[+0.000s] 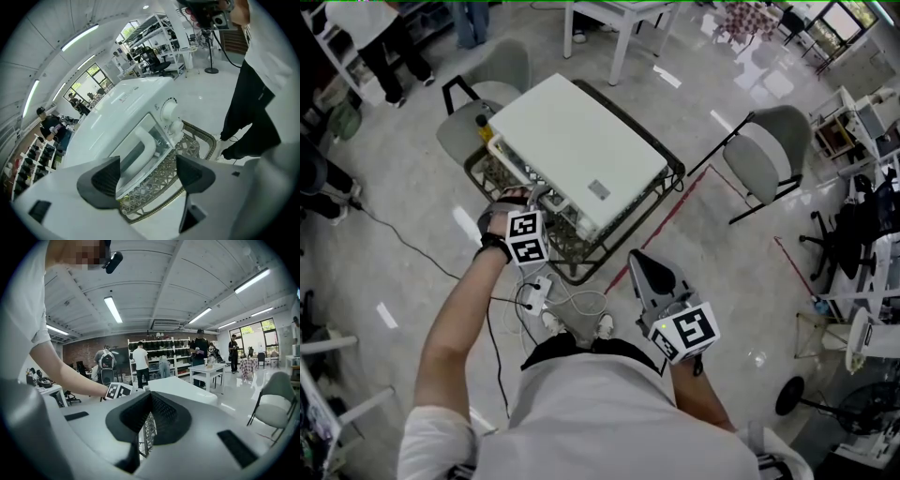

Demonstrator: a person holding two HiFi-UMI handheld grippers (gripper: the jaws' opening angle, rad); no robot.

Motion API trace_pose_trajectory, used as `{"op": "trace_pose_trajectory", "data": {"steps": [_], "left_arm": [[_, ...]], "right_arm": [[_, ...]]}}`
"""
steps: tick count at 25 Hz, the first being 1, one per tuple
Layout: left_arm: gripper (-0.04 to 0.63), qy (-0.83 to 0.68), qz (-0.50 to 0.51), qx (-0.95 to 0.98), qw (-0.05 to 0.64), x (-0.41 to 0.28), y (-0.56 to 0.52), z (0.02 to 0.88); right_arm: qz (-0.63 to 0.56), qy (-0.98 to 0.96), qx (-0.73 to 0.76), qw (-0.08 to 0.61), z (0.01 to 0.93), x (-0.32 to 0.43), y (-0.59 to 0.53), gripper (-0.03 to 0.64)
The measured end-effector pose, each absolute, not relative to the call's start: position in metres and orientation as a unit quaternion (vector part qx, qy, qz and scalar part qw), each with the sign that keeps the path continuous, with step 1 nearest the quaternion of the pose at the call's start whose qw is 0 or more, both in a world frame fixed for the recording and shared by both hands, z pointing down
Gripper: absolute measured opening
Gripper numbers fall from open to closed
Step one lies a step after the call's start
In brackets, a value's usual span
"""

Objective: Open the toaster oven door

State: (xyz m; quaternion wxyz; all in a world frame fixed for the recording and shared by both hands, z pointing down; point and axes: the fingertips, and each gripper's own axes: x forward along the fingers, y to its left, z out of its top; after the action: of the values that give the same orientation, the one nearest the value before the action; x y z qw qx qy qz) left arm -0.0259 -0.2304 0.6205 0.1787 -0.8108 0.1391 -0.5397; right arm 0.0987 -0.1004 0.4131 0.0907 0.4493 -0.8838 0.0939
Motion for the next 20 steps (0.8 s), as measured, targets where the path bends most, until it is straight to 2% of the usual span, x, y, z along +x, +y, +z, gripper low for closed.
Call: {"op": "trace_pose_trajectory", "data": {"steps": [20], "left_arm": [[0.413, 0.189, -0.480, -0.854, 0.071, -0.033, -0.213, 0.621]], "right_arm": [[0.097, -0.893, 0.430, 0.092, 0.417, 0.095, -0.095, 0.021]]}}
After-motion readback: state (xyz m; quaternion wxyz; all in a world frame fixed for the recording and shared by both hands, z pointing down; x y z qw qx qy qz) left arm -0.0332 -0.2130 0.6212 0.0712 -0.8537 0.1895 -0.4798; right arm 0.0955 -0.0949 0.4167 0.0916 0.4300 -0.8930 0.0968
